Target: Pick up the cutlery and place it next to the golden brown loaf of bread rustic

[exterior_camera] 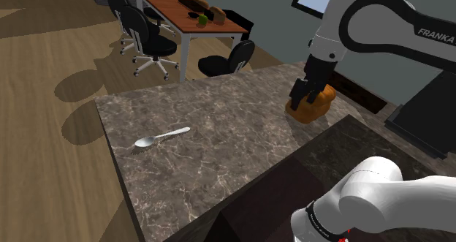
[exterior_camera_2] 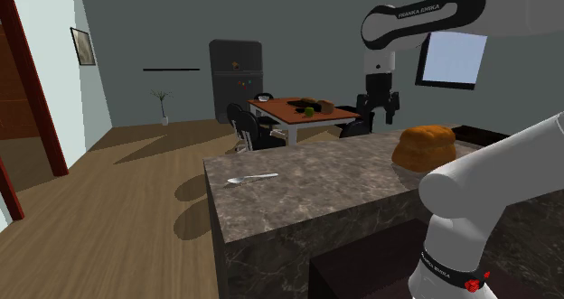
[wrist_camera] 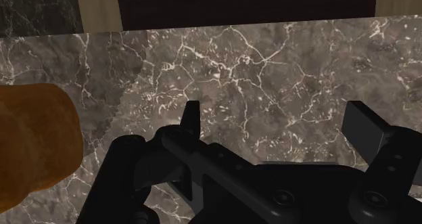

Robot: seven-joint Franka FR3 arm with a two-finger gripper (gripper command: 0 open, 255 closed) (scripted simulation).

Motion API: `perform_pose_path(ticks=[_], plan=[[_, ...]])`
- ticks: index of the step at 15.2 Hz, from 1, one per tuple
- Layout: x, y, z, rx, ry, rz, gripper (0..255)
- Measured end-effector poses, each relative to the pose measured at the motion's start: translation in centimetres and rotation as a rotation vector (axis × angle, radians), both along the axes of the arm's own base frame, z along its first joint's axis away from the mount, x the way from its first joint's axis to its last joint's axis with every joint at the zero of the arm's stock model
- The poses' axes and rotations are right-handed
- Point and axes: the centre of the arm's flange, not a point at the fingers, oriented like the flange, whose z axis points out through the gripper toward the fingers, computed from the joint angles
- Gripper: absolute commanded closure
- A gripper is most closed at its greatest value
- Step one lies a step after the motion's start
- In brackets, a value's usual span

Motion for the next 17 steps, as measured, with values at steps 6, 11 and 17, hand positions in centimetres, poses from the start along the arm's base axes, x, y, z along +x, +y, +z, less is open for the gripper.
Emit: perform_pose_path(ticks=[6, 11, 17], plan=[[2.2, 3.9, -1.8, -0.004, -0.027, 0.002, 0], [4.6, 9.6, -4.5, -0.01, -0.061, 0.004, 0], [7.9, 15.8, -7.5, -0.016, -0.104, 0.006, 0]])
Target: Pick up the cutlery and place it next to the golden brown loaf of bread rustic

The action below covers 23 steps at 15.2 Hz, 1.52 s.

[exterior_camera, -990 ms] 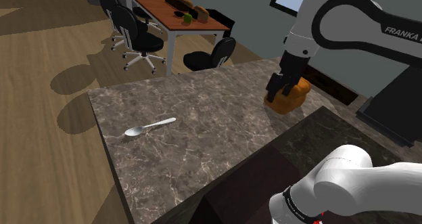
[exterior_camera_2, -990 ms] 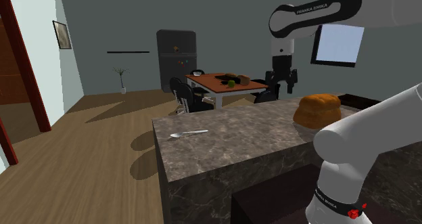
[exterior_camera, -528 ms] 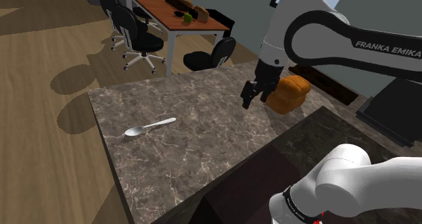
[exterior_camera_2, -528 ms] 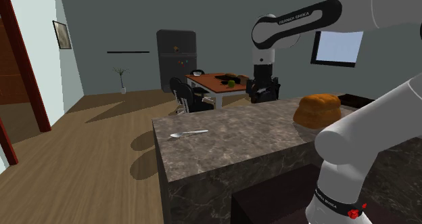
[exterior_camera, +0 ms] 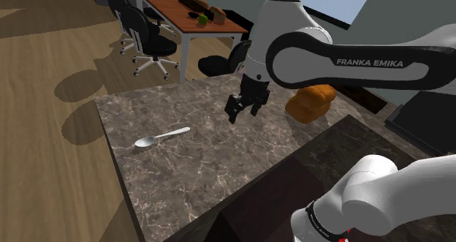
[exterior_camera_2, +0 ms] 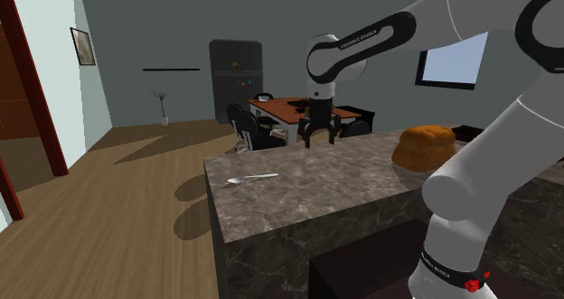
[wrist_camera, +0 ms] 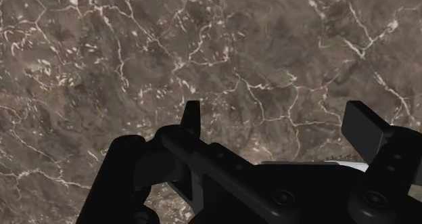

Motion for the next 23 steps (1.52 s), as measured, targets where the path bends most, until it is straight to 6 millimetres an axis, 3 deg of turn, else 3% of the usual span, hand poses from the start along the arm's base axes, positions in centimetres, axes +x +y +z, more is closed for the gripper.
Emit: perform_pose_path(ticks=[23], plan=[[13.5, 23.8, -10.2, -0.02, -0.161, 0.007, 0]])
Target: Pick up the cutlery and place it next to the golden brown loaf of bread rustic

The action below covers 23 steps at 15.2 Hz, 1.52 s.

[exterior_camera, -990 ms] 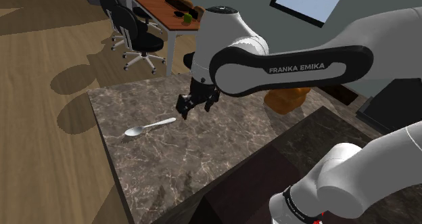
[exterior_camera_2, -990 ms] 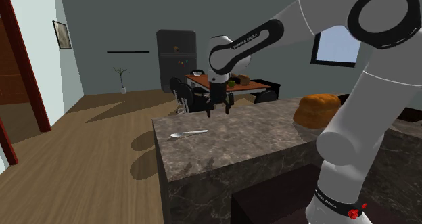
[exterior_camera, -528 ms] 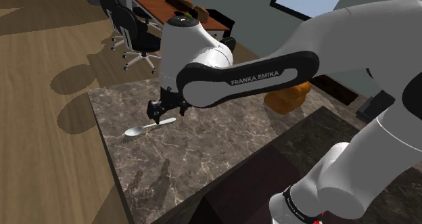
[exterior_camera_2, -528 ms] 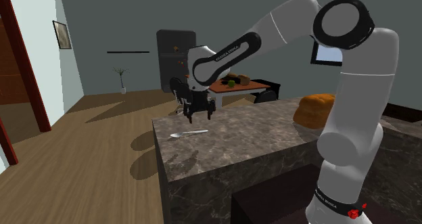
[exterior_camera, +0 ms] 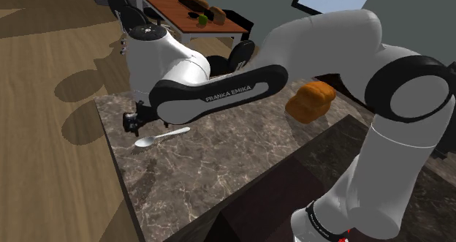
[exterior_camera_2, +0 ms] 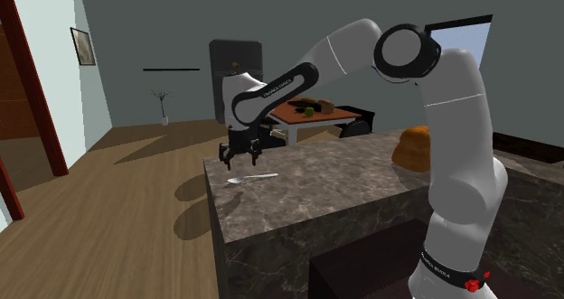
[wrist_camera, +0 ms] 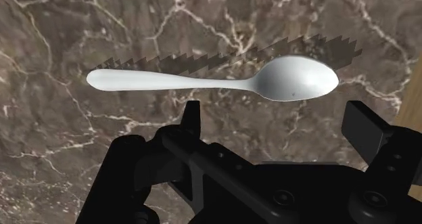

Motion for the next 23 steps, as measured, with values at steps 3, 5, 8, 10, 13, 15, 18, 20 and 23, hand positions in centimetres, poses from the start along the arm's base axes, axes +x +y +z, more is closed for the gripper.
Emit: perform_pose_path(ticks=[3, 5, 8, 10, 13, 15, 18, 20, 23], plan=[[1.4, 2.4, -1.2, -0.002, -0.014, 0.0, 0], [1.6, 2.6, -2.2, -0.003, -0.017, 0.0, 0], [1.8, 2.7, -3.7, -0.003, -0.017, 0.0, 0], [2.0, 2.5, -4.7, -0.003, -0.017, 0.0, 0], [2.0, 2.5, -5.0, -0.003, -0.017, 0.0, 0], [2.0, 2.5, -5.0, -0.003, -0.018, 0.0, 0], [2.0, 2.5, -5.0, -0.003, -0.018, 0.0, 255], [2.0, 2.6, -5.0, -0.003, -0.018, 0.0, 255], [2.0, 2.6, -5.0, -0.003, -0.018, 0.0, 255]])
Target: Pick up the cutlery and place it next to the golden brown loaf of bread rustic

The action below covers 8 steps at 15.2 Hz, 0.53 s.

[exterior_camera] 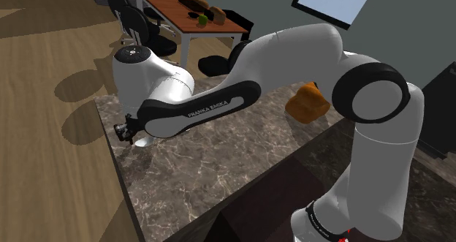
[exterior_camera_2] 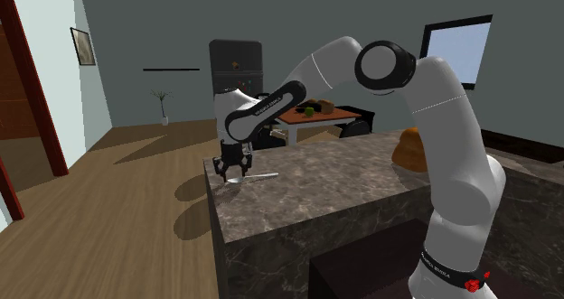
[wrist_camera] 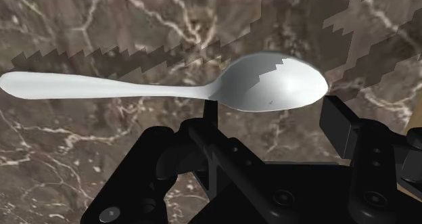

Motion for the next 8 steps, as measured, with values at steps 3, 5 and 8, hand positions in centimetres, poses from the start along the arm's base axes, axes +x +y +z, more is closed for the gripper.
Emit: perform_pose_path(ticks=[3, 5, 8], plan=[[0.0, 0.0, 0.0, 0.0, 0.0, 0.0, 255], [0.0, 0.1, 0.3, 0.0, 0.0, 0.0, 255], [0.0, 0.1, 1.5, 0.0, 0.0, 0.0, 255]])
